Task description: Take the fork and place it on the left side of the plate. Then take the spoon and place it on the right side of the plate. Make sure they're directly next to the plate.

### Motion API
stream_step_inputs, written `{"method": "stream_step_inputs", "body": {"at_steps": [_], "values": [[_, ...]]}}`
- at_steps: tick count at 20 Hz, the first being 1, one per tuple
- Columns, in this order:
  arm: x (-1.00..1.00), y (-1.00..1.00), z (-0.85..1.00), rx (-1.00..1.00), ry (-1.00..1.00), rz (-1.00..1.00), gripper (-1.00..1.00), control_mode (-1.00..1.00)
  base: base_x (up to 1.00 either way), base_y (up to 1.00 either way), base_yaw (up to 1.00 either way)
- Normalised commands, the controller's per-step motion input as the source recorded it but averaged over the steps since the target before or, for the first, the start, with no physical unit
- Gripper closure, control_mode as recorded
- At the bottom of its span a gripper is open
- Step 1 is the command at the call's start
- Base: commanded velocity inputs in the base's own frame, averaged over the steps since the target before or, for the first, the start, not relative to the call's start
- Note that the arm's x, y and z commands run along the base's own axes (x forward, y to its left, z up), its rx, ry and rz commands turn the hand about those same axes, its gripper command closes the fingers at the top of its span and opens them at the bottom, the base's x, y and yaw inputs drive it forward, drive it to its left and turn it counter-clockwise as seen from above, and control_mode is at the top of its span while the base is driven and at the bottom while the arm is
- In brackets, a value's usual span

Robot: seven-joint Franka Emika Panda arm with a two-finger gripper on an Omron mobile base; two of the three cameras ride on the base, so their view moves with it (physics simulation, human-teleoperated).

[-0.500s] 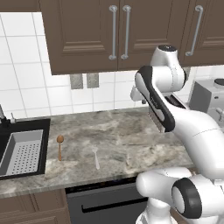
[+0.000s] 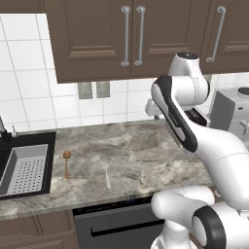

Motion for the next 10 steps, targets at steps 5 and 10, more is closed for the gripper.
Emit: {"method": "stream_step_inputs", "body": {"at_steps": [5, 10], "values": [[-0.07, 0.59, -0.39, 0.06, 0.02, -0.04, -1.0, -1.0, 0.0, 0.0, 0.0], [0.0, 0.68, -0.47, 0.05, 0.0, -0.09, -1.0, -1.0, 0.0, 0.0, 0.0]]}}
